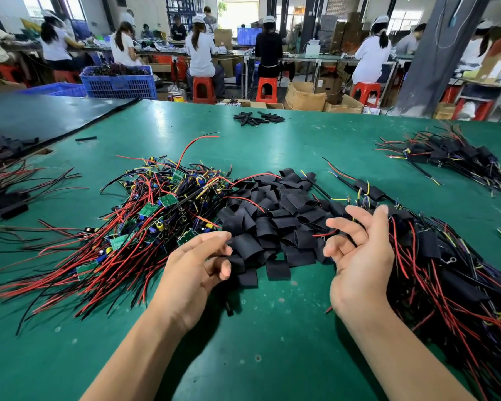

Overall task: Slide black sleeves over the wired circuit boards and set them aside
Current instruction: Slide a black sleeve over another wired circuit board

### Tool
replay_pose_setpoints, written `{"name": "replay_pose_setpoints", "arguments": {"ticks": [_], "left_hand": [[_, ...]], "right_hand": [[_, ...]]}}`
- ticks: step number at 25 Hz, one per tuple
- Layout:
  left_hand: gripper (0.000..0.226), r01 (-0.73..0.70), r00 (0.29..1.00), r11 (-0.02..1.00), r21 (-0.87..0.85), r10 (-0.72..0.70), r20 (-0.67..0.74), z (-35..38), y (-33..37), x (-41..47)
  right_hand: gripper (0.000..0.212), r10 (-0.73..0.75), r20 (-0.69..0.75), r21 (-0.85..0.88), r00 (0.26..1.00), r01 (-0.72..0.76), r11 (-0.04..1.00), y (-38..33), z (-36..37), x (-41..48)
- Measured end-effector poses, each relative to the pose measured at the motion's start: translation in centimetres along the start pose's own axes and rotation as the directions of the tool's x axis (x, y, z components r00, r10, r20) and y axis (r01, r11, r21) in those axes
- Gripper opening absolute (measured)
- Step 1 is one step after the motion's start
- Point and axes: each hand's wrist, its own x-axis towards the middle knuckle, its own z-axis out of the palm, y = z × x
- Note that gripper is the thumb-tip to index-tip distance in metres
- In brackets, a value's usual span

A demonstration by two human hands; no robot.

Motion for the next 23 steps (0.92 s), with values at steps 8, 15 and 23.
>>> {"name": "replay_pose_setpoints", "arguments": {"ticks": [8, 15, 23], "left_hand": [[0.018, -0.131, 0.924, 0.893, 0.430, 0.267, -0.274, -1.5, -0.3, 0.8], [0.045, -0.092, 0.923, 0.851, 0.517, 0.268, -0.277, -2.0, 0.2, 0.7], [0.045, -0.038, 0.951, 0.918, 0.394, 0.155, -0.269, -2.3, 0.8, 0.8]], "right_hand": [[0.012, 0.086, 0.141, -0.420, 0.986, -0.019, 0.907, 3.4, -0.5, 0.5], [0.020, 0.060, 0.323, -0.535, 0.945, 0.130, 0.835, 3.4, -0.6, -0.9], [0.021, 0.031, 0.356, -0.565, 0.934, 0.189, 0.803, 3.2, -0.3, -1.5]]}}
